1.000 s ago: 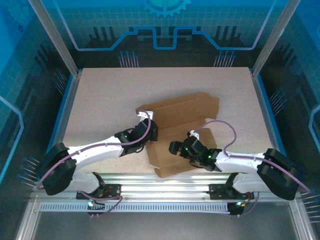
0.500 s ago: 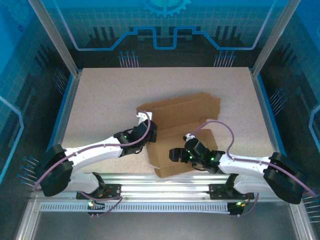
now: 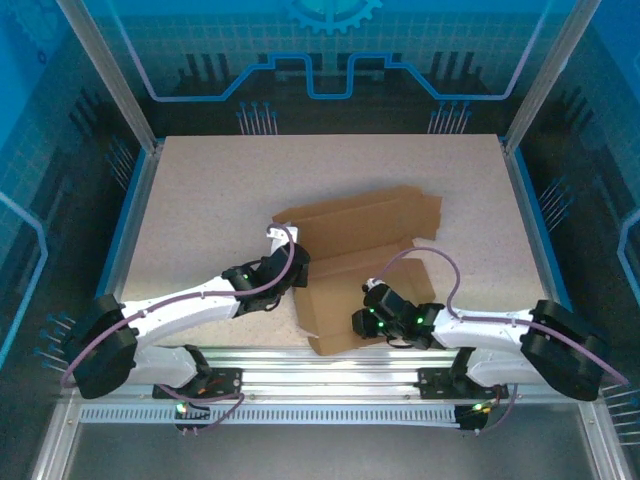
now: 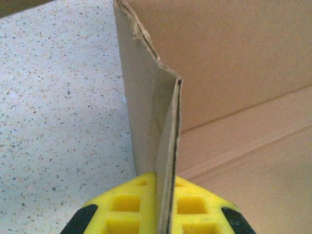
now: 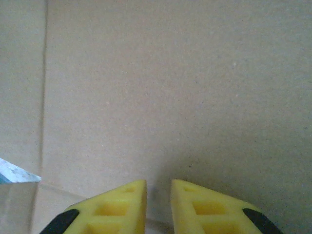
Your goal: Fold the paper box
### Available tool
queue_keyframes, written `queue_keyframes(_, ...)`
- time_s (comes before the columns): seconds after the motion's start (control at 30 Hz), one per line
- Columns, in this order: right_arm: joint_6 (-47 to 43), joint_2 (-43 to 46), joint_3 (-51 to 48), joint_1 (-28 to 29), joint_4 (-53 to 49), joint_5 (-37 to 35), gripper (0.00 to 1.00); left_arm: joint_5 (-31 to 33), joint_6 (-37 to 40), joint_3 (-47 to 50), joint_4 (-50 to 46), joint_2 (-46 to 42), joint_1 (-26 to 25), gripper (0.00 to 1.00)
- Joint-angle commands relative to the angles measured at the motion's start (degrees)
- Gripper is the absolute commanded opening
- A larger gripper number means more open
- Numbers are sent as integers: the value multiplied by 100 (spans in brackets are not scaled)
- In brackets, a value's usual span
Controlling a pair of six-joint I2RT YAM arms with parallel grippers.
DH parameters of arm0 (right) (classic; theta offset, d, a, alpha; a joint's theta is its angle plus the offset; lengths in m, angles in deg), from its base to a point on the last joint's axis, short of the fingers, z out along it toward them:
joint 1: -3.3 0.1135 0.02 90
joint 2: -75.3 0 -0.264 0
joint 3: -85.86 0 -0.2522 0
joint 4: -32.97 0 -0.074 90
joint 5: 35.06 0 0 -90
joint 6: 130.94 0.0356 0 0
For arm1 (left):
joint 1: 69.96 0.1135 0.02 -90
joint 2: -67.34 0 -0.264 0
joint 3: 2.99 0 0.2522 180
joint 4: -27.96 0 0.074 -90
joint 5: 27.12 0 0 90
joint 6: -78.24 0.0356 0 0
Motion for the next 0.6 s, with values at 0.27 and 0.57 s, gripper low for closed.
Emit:
queue_keyframes(0.27,536,-1008,567,694,571,-501,7,-176,-447,11,-2611,995,146,5)
queue_keyframes(0.57,375,-1135,823,798,611,-465,7,-88,-312,34,-2865,795,353,7)
